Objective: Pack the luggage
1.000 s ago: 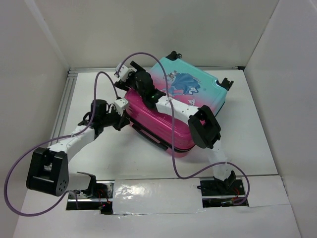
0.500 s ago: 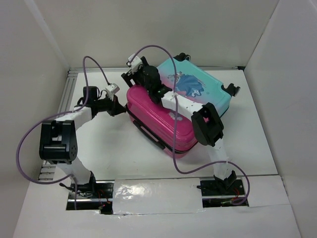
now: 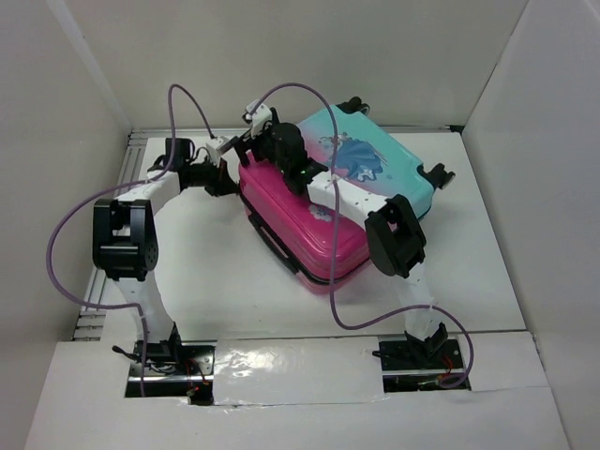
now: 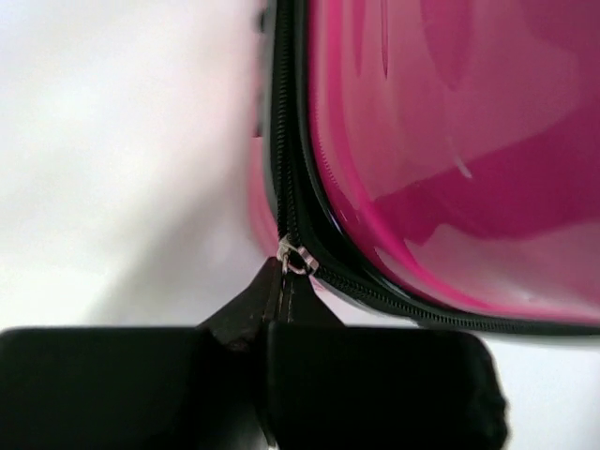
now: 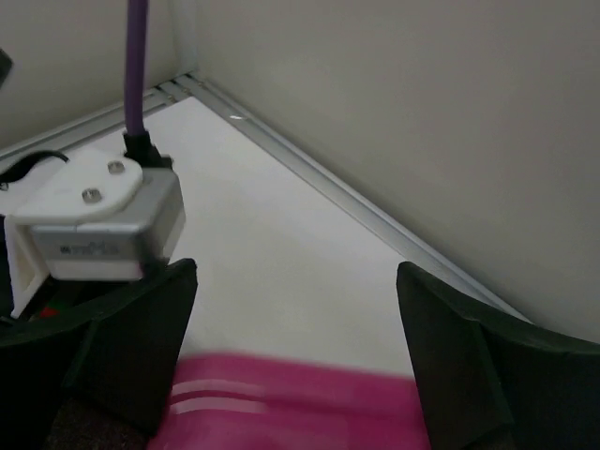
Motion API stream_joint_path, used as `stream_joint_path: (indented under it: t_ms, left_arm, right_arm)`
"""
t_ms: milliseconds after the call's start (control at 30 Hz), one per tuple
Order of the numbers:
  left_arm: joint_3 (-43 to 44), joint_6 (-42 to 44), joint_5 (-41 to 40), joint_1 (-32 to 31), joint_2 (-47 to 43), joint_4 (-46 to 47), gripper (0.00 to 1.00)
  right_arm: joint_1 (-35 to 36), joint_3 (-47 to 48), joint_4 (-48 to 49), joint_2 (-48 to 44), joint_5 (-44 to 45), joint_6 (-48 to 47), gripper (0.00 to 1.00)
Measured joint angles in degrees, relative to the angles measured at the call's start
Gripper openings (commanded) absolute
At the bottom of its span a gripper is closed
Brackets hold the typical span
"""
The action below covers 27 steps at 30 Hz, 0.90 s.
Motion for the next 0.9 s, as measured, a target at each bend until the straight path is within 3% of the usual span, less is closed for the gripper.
stream_joint_path:
  t_ms: [233,367,567,733,900]
  left_arm:
    - [9.1,1.1,-17.6,-0.9,6.3,9.6,0.0]
    - [9.0,1.5,-18.8,-0.9,6.4,10.7,0.0]
    - [-2.0,2.5,-16.4,0.0,0.9,20.1,0.0]
    - [-12.0,1.6,-15.1,0.4,-6.3,23.3,0.0]
    - [-19.0,1.2,-14.9,0.1,-12.7,22.8,0.0]
  right_arm:
    - [0.3,-0.2,-1.6,-0.5,-1.6,3.7,0.94]
    - [1.0,1.1,-3.7,-0.1,0.1,5.1,0.96]
    - [0.5,8.0,-13.0,1.7,-0.7,6.8,0.95]
    - [-3.4,1.7,-16.6,-5.2,-10.3,6.4,0.95]
    - [-6.3,-3.0,-25.2,-12.9,-12.7,5.0,0.95]
